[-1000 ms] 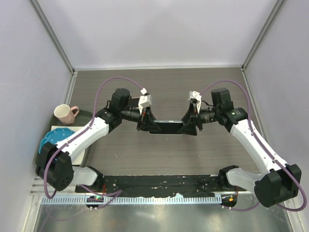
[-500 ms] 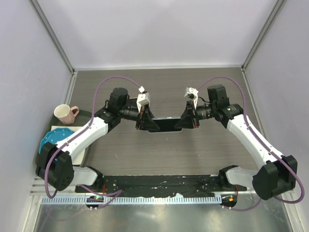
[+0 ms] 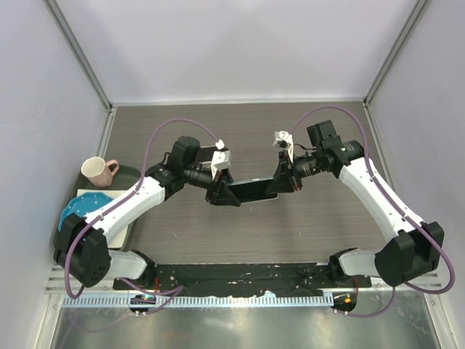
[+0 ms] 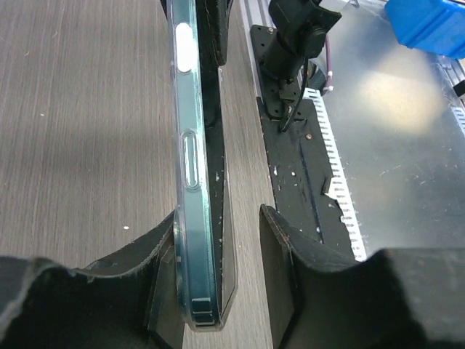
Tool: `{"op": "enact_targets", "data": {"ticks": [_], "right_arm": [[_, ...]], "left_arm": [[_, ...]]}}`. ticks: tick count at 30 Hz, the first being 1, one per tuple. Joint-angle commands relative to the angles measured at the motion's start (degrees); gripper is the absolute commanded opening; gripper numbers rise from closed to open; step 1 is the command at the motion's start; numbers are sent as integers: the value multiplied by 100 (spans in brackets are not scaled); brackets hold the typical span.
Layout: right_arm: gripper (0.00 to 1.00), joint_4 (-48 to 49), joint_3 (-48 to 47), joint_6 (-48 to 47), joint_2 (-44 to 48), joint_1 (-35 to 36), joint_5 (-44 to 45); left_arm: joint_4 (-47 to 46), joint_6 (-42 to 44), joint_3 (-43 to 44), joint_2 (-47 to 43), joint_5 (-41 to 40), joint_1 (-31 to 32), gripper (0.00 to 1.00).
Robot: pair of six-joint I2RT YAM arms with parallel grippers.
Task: Take the phone out of the phone case
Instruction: Remove the phone case from the phone.
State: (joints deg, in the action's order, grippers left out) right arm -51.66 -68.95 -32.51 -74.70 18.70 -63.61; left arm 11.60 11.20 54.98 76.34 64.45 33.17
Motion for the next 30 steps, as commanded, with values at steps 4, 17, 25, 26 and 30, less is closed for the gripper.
{"op": "enact_targets", "data": {"ticks": [4,17,25,26,30], "right_arm": [[1,173,-216,-11,183,90,51],[1,710,-233,509,342,336,60],[1,675,-242,448,359,336,139],[1,640,-242,421,333,345,121],[1,385,-277,150,315,345,130]], "left_arm": [[194,286,294,13,51,146,45],[308,435,276,57,-64,190,55],[317,444,285,66,-37,190,28],[317,444,302,66,-29,190,24],[317,435,311,83,24,199,0]]}}
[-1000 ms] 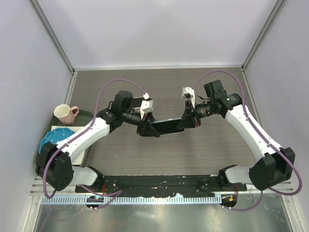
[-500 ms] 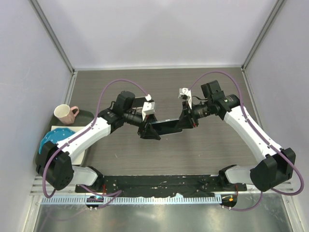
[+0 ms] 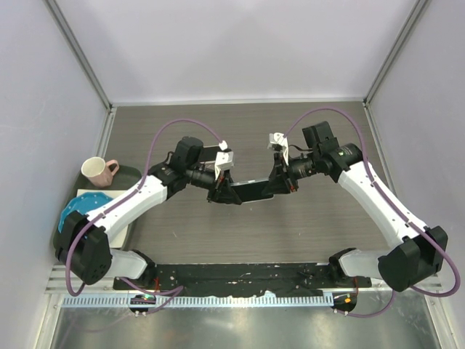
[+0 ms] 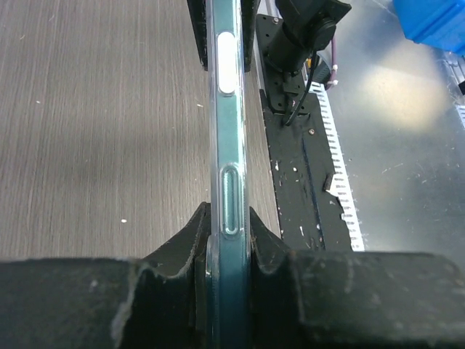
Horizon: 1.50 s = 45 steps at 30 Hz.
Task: Take the phone out of the phone case
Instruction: Remove the phone case from the phone.
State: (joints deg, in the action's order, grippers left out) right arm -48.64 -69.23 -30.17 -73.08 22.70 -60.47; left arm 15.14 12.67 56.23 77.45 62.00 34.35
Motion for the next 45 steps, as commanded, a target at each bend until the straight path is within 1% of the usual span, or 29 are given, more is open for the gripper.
{"op": "enact_targets", "data": {"ticks": [1,3,4,6,7,10,13,17,20,22,26,31,37,41,45], "right_arm": [[13,13,-283,-129,154,-55,-176],[24,-233,-407,-252,153,-64,-106],[32,-286,-433,-330,171,-72,-80],[39,-391,-442,-392,276,-116,-79],[46,-400,-425,-428,329,-177,-79],[52,-505,-354,-646,496,-248,-27],[52,-865,-354,-945,523,-248,0],[52,-1418,-275,-1551,461,-248,-132],[50,-1569,-188,-1746,426,-248,-228],[48,-1526,-135,-1773,426,-257,-229],[43,-1192,-56,-1510,452,-240,-299],[43,-797,41,-1245,496,-240,-554],[41,-673,24,-1158,444,-240,-668],[15,-672,-11,-1262,356,-231,-633],[11,-1023,6,-1754,365,-231,-694]], "left_arm": [[-46,280,196,-46,278,72,0],[-37,315,169,-72,313,72,0],[-37,315,169,-116,322,63,0],[-28,316,178,-142,435,28,0],[-37,298,187,-169,488,-15,0],[-89,123,257,-213,787,-173,0],[-204,-88,257,-265,1006,-288,0],[-459,-431,240,-292,1271,-332,0],[-494,-502,266,-274,1280,-332,0],[-538,-528,266,-248,1306,-332,0],[-564,-555,240,-248,1306,-332,0],[-626,-581,204,-239,1280,-332,0],[-679,-634,187,-178,1306,-332,0],[-705,-660,196,-169,1376,-332,0],[-731,-756,213,-178,1499,-341,0]]}}
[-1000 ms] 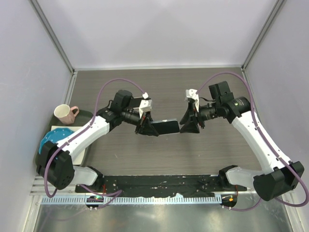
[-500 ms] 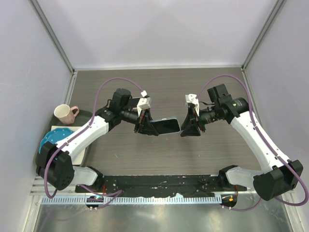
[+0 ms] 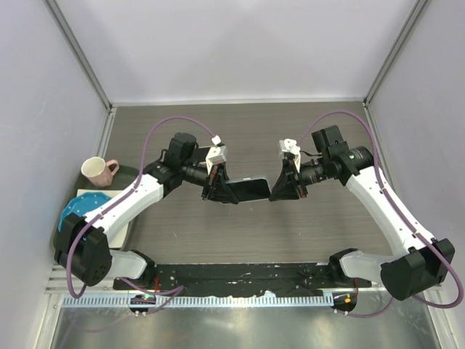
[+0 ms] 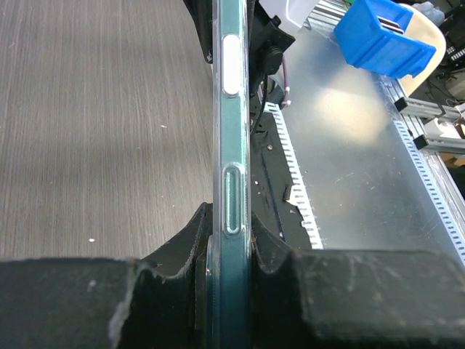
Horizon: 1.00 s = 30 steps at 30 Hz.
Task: Take the phone out of the phone case
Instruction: Remove the phone case from the phone.
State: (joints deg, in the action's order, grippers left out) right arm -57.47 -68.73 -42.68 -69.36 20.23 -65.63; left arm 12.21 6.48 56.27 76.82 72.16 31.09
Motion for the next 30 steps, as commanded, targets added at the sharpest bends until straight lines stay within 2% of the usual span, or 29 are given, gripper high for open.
{"op": "enact_targets", "data": {"ticks": [1,5,9,13,22,25,27,30], "right_arm": [[11,-220,-35,-644,10,25,-187],[6,-607,-44,-1417,28,25,-249],[6,-800,-79,-1777,116,16,-310],[1,-853,-70,-2112,239,51,-425],[1,182,70,-1596,625,463,-48],[1,254,-9,-1647,599,613,295],[1,140,0,-2094,582,631,357],[1,447,35,-1990,591,649,612]], "left_arm": [[-447,-164,218,-114,561,-15,0],[-456,-287,270,-106,738,-15,0],[-456,-358,314,-53,843,-15,0],[-465,-446,349,17,957,2,0],[-465,-613,393,26,1397,64,0],[-465,-622,411,53,1493,107,0],[-465,-787,446,97,1608,134,0],[-465,-824,464,141,1827,195,0]]}}
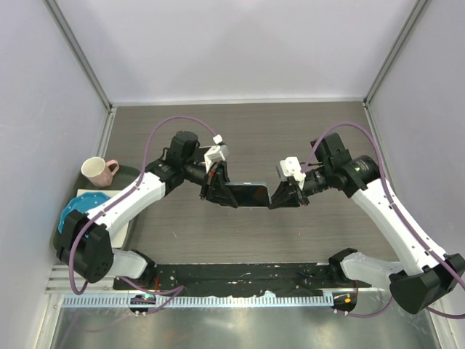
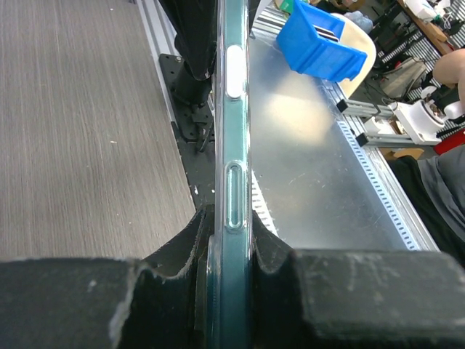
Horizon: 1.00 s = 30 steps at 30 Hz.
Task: Take the phone out of the phone case
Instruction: Remove the phone case from the phone.
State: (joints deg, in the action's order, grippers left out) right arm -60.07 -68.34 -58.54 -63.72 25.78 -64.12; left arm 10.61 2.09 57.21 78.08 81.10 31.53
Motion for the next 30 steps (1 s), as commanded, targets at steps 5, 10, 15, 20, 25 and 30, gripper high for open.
{"op": "enact_targets", "data": {"ticks": [5,10,15,20,25,30], "right_arm": [[1,1085,83,-421,-26,94,813],[1,1138,40,-325,0,76,690],[1,1507,145,70,0,-396,480],[1,1639,224,37,-114,-908,-145],[1,1745,277,-104,-184,-891,128],[1,1254,260,-1289,-132,-856,-223]], "left_arm": [[-244,-385,387,31,1364,204,0],[-121,-271,422,-4,1435,240,0],[353,177,607,-39,1269,240,0],[696,257,747,-197,1435,266,0],[960,257,958,-259,1444,336,0],[1127,99,1029,-92,1444,617,0]]}}
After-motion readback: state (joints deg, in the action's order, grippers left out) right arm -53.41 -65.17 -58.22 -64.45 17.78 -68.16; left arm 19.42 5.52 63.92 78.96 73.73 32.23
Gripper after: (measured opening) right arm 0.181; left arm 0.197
